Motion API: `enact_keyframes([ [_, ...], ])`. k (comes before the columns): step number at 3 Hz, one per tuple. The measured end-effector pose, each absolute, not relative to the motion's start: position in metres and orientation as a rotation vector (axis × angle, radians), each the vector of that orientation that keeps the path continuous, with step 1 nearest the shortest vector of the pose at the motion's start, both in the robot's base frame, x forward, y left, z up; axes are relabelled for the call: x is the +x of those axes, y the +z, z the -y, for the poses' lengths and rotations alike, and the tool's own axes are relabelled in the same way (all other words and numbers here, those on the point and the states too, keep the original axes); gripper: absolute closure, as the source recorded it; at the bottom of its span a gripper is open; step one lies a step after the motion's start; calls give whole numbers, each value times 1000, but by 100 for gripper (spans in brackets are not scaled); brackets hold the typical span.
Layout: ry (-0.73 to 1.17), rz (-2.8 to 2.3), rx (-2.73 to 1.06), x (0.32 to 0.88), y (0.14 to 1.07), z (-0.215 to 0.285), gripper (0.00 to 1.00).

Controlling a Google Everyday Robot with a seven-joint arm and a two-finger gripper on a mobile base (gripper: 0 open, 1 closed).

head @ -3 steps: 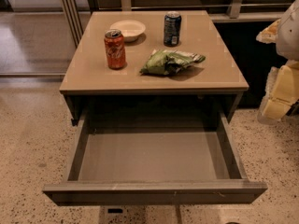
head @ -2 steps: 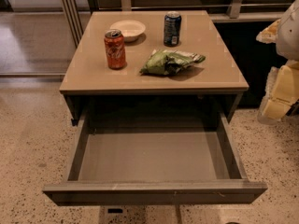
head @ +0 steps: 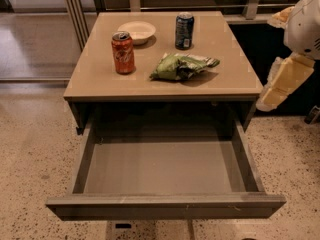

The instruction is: Place green jalapeno chip bag into top drawer

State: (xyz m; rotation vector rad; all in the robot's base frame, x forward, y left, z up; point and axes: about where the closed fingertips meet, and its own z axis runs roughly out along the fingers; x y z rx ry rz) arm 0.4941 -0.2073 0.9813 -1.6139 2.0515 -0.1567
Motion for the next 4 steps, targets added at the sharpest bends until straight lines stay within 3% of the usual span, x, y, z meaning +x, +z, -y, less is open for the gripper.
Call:
enact_keyframes([
  [1, -142, -1921, -1533, 545, 978, 189, 0],
  [4, -101, -1832, -1572, 567, 932, 179, 0],
])
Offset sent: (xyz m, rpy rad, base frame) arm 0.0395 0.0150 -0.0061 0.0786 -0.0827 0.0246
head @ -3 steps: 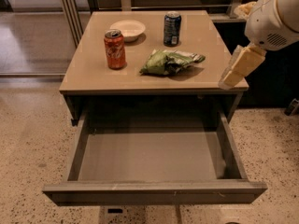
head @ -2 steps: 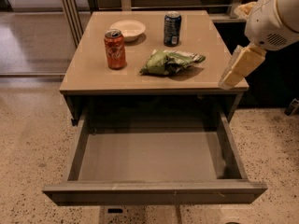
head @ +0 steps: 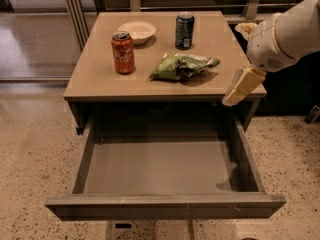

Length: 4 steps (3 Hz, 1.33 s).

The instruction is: Place green jalapeno chip bag into top drawer

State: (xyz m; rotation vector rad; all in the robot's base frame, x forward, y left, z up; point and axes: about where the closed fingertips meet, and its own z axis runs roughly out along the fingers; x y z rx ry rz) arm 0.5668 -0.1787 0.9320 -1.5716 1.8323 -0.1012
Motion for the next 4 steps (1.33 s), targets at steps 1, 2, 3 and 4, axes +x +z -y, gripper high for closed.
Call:
enact_keyframes([
  [1, -68, -1748, -1566, 591, 916, 161, 0],
  [2, -55, -1671, -1559, 613, 907, 146, 17],
  [3, -65, -1628, -1550, 631, 898, 140, 40],
  [4, -86, -1592, -1535, 649, 886, 138, 49],
])
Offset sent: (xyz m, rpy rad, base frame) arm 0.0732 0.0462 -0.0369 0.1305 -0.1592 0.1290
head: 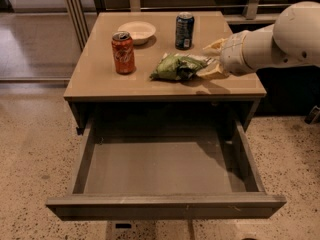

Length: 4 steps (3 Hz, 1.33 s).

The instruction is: Place green jalapeno chip bag into top drawer

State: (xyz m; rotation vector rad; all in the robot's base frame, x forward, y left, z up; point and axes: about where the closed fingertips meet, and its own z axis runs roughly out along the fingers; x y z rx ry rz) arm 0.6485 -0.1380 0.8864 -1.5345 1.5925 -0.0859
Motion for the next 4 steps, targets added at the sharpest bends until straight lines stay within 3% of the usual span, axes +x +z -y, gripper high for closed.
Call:
enact_keyframes([
  [2, -82, -1585, -1522, 674, 866, 130, 39],
  [4, -74, -1583, -1525, 685, 856, 119, 81],
])
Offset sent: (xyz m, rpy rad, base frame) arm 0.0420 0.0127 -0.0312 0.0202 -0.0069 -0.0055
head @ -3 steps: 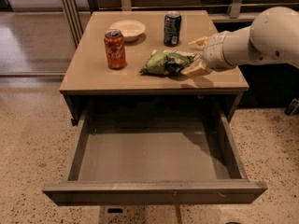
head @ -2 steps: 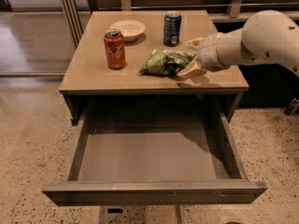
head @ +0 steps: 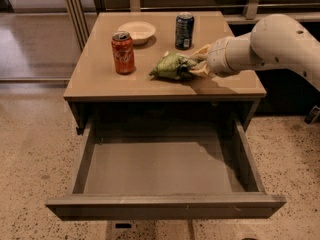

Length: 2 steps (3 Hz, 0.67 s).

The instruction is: Place green jalapeno chip bag into top drawer

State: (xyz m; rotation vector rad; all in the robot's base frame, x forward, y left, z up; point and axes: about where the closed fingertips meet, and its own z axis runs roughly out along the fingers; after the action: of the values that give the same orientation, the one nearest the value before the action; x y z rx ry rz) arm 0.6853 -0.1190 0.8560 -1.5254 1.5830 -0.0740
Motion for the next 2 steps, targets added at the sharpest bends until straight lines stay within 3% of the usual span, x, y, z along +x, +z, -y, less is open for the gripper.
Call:
enact_keyframes([
  [1, -74, -1583, -1525, 685, 856, 119, 100],
  [2, -74, -1583, -1526, 685, 856, 119, 100],
])
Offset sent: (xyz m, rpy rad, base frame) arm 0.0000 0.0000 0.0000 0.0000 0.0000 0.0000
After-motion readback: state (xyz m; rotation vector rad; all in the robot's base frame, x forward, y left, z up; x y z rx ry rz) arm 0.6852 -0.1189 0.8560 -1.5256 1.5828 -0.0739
